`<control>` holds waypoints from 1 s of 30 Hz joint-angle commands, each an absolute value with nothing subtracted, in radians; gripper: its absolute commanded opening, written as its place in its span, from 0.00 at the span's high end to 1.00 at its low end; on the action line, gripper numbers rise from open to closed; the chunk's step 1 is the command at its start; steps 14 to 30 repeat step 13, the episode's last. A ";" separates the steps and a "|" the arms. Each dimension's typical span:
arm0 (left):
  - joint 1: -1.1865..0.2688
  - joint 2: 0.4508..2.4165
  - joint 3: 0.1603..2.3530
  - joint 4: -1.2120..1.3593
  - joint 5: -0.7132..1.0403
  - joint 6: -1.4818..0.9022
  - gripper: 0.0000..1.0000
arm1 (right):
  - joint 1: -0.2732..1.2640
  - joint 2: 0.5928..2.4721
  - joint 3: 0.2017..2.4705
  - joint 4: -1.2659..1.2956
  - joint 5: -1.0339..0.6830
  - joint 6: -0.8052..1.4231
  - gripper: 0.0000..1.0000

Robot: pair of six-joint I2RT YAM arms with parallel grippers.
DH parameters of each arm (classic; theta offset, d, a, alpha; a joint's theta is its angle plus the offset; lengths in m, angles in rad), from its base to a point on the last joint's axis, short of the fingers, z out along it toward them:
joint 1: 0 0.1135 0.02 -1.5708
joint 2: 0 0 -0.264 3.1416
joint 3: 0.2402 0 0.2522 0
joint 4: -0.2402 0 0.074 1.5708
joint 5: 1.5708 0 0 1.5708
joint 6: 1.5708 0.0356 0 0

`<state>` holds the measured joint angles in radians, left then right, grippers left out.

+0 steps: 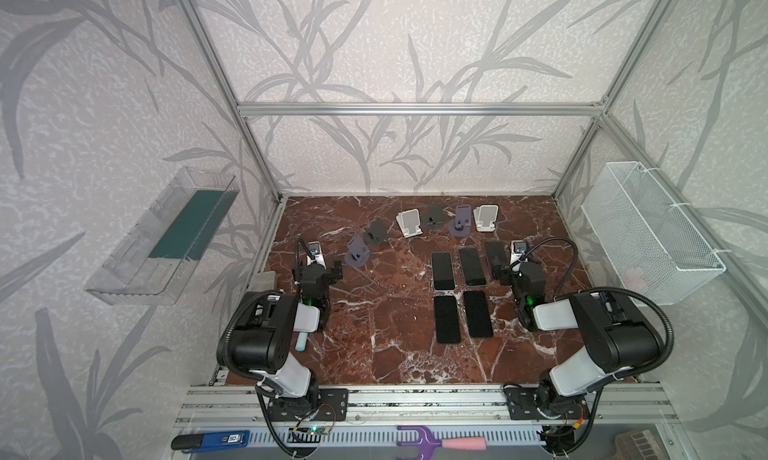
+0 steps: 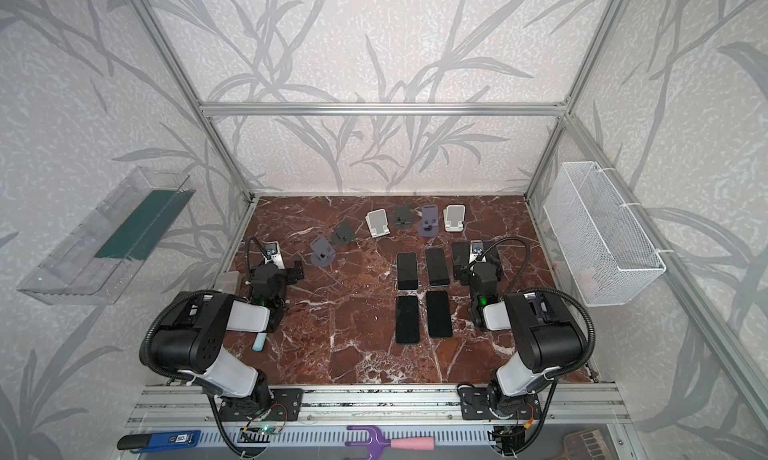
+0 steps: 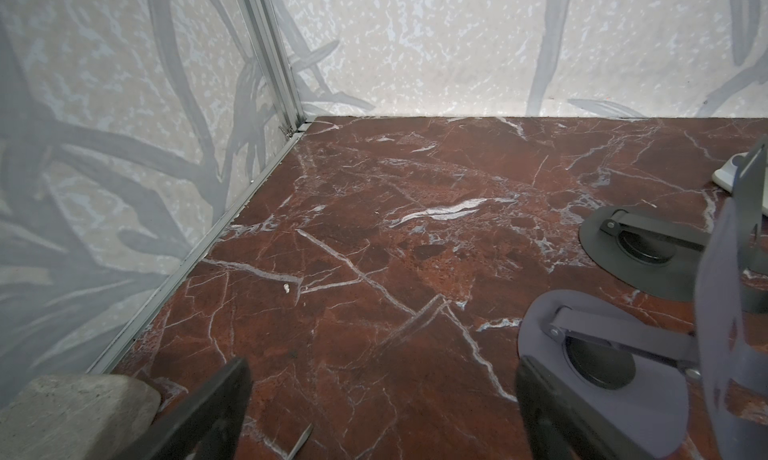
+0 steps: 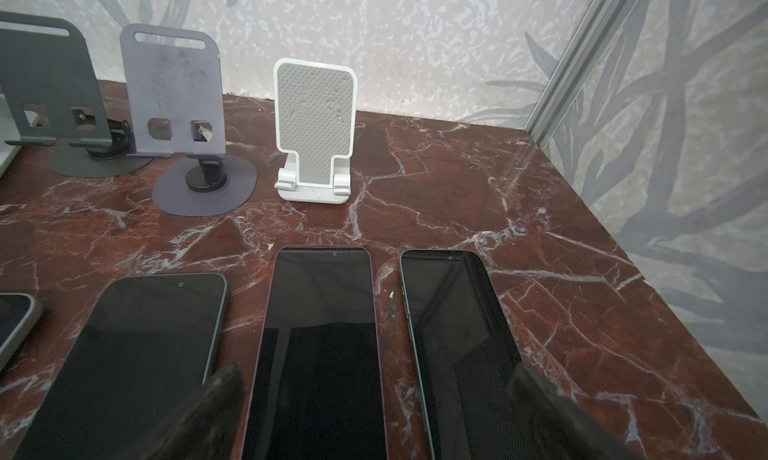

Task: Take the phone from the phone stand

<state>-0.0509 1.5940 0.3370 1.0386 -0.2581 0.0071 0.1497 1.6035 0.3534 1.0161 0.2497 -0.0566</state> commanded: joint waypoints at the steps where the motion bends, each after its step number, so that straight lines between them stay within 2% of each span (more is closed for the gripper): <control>1: -0.045 1.579 0.341 1.037 -0.252 0.005 0.01 | 0.153 1.596 0.359 1.029 0.256 -0.062 0.01; 30: -0.045 1.580 0.341 1.037 -0.252 0.005 0.01 | 0.155 1.598 0.359 1.027 0.259 -0.063 0.01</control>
